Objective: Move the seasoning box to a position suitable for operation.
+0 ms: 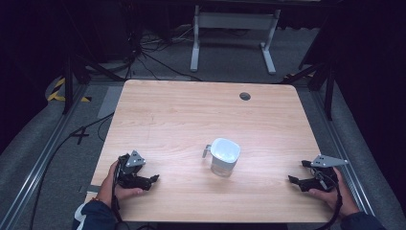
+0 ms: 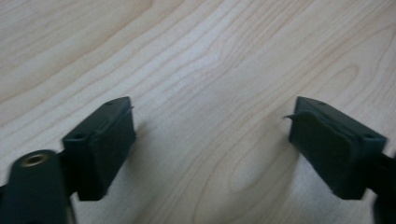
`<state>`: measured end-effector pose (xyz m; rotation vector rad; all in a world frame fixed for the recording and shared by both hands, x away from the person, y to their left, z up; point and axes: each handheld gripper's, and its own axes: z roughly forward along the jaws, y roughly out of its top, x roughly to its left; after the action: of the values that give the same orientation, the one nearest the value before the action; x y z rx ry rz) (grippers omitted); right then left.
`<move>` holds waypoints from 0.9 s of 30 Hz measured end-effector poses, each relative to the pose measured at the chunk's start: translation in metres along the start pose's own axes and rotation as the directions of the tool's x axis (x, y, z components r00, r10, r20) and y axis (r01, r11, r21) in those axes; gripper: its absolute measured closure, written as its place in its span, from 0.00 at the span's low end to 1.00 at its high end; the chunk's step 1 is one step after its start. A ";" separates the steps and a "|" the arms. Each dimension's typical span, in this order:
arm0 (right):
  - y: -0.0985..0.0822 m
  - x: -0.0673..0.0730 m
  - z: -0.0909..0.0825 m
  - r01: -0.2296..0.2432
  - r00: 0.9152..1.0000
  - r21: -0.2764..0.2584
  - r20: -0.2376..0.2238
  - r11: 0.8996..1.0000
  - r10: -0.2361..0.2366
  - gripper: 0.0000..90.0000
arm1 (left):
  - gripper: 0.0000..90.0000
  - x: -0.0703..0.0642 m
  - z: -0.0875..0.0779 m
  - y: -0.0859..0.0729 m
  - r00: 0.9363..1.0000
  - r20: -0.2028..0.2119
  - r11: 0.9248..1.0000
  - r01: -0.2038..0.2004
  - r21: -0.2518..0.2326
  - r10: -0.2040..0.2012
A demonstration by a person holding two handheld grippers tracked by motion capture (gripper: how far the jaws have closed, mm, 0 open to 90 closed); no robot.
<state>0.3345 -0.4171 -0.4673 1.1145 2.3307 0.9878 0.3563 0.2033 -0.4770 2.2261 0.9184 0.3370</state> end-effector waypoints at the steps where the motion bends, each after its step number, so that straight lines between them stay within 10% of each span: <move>1: 0.000 0.000 0.000 -0.002 1.000 -0.001 0.000 1.000 0.002 0.12 | 0.19 0.000 0.001 0.001 1.000 0.000 1.000 0.001 -0.004 -0.001; 9: 0.001 0.000 0.001 -0.003 1.000 -0.001 0.002 1.000 0.003 0.12 | 0.33 -0.004 -0.006 0.015 1.000 -0.022 0.999 -0.001 -0.041 0.000; 17: 0.001 0.001 0.001 -0.005 1.000 -0.001 0.004 1.000 0.005 0.12 | 0.51 -0.018 -0.010 0.051 0.997 0.004 0.986 -0.082 -0.146 0.083; 27: 0.000 0.001 0.000 -0.005 1.000 -0.004 0.011 1.000 0.005 0.13 | 0.89 -0.044 -0.016 0.107 0.977 0.072 0.939 -0.172 -0.299 0.202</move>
<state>0.3335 -0.4166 -0.4674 1.1223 2.3177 0.9856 0.3731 0.1264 -0.3903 2.0388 0.5621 0.4140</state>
